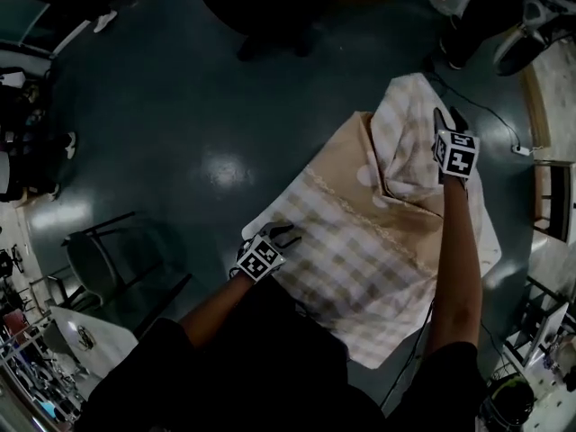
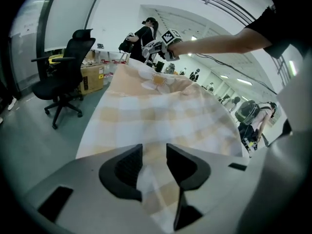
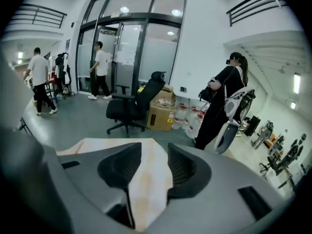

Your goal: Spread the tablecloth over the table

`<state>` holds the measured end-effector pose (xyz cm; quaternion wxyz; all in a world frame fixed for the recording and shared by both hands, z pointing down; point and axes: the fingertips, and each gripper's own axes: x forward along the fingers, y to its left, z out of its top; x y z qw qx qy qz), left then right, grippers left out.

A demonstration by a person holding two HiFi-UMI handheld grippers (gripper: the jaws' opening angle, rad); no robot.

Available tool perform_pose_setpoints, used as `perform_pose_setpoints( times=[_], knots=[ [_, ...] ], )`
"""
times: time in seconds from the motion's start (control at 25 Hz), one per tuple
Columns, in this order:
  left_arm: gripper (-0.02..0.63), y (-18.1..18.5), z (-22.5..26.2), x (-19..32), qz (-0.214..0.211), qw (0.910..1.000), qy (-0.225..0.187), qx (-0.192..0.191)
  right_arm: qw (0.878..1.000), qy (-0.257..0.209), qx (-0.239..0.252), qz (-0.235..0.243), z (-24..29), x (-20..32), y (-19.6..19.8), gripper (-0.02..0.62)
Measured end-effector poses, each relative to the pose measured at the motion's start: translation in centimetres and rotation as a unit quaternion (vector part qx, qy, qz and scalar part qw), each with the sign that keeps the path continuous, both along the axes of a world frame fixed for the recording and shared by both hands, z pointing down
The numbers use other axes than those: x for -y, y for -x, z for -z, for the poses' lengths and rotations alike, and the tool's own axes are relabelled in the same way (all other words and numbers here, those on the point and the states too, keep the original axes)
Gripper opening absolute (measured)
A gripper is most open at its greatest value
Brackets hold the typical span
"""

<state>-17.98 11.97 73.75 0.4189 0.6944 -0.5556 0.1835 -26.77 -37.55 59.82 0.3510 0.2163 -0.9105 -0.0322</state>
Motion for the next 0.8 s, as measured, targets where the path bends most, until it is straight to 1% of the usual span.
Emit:
perform_pose_setpoints(
  times=[0.08,0.16,0.24,0.32,0.4,0.44,0.48,0.52,0.6,0.68,0.76,0.8],
  knots=[
    [0.153,-0.7,0.9,0.2,-0.013,0.9997,-0.019,-0.008,1.0,0.009,-0.005,0.008,-0.4,-2.5,-3.0,0.173],
    [0.152,-2.0,1.8,0.5,-0.03,0.9983,-0.043,-0.025,1.0,0.02,0.008,0.0,-0.2,-5.7,-7.6,0.172],
    [0.152,-3.7,2.3,0.6,-0.051,0.9966,-0.054,-0.037,0.999,0.031,0.03,-0.033,0.8,-9.8,-13.9,0.172],
    [0.153,-5.2,2.3,0.5,-0.07,0.9951,-0.054,-0.045,0.993,0.044,0.052,-0.095,1.6,-15.1,-21.7,0.16],
    [0.152,-6.6,2.4,0.2,-0.084,0.9937,-0.051,-0.054,0.984,0.047,0.065,-0.158,2.3,-21.5,-29.8,0.122],
    [0.153,-7.3,2.5,0.1,-0.089,0.9931,-0.049,-0.058,0.98,0.047,0.065,-0.184,2.3,-24.9,-33.4,0.096],
    [0.153,-8.1,2.4,-0.2,-0.094,0.9927,-0.047,-0.06,0.975,0.054,0.059,-0.206,1.8,-28.2,-36.8,0.091],
    [0.153,-8.9,2.2,-0.7,-0.1,0.9921,-0.042,-0.062,0.97,0.07,0.047,-0.226,0.7,-31.4,-40.0,0.091],
    [0.152,-10.8,1.3,-1.9,-0.111,0.9911,-0.031,-0.067,0.957,0.124,0.017,-0.263,-2.8,-36.7,-46.0,0.091],
    [0.152,-12.7,0.5,-3.1,-0.117,0.9906,-0.022,-0.067,0.941,0.173,-0.001,-0.291,-6.4,-40.5,-50.7,0.094],
    [0.153,-14.3,-0.4,-4.3,-0.13,0.9902,-0.017,-0.048,0.925,0.208,-0.001,-0.317,-9.1,-43.2,-54.0,0.162],
    [0.153,-15.0,-0.7,-4.7,-0.138,0.9897,-0.018,-0.033,0.919,0.218,0.003,-0.329,-10.1,-44.2,-55.3,0.166]
  ],
)
